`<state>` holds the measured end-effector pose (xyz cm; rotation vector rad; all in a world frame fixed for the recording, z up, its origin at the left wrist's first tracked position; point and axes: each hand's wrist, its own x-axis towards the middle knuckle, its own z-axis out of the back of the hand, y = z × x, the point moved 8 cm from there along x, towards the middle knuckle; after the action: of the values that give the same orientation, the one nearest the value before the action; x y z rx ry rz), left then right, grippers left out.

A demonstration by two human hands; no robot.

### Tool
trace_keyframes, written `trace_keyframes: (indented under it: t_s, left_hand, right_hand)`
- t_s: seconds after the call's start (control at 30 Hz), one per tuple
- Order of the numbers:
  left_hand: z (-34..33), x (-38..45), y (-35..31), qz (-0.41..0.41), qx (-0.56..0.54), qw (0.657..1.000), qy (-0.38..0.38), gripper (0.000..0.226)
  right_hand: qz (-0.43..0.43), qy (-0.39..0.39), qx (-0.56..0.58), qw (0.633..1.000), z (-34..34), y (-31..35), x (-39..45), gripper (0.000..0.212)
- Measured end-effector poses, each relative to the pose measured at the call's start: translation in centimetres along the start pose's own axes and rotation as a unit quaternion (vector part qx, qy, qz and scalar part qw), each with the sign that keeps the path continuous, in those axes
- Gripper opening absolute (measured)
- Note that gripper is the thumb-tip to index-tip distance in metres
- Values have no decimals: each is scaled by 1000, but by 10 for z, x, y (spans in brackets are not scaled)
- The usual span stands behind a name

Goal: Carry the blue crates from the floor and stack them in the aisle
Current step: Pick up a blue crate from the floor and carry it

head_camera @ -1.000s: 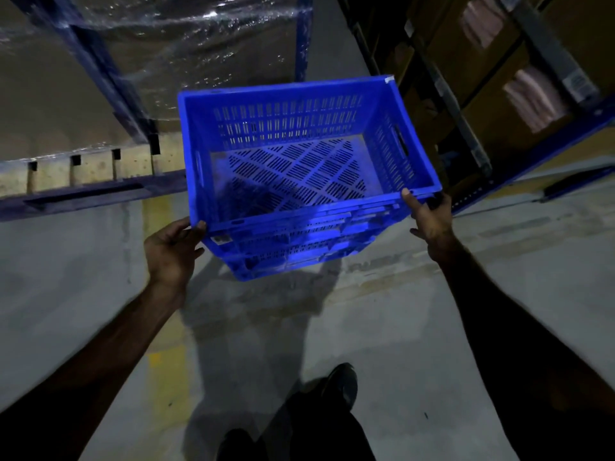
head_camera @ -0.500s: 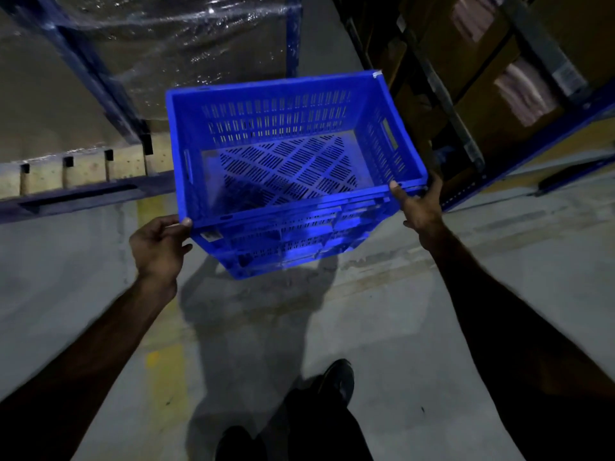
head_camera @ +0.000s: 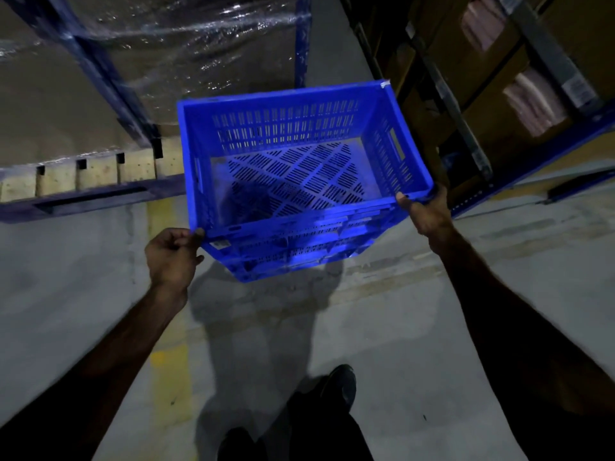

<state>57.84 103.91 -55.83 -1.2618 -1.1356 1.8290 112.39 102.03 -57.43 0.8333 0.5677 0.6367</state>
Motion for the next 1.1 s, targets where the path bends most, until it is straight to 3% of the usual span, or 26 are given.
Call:
trace_keyframes:
  t_s: [0.23,0.47,0.7,1.1]
  left_hand:
    - [-4,1,-2,2,9,999,38,25]
    - [2,7,-4,-17,48,998,38,24]
    - [1,10,0,-4,64,997,50,25]
    - [1,16,-2,12,83,994,70,19]
  right_hand:
    - [10,2,6,1000,5,-2,13,95]
    - [-59,7,5,998,7,-25,7,94]
    - [-45,-7,-12,999,7,-38,18,91]
    - [-30,-10,-2,1000,10,-26,11,110]
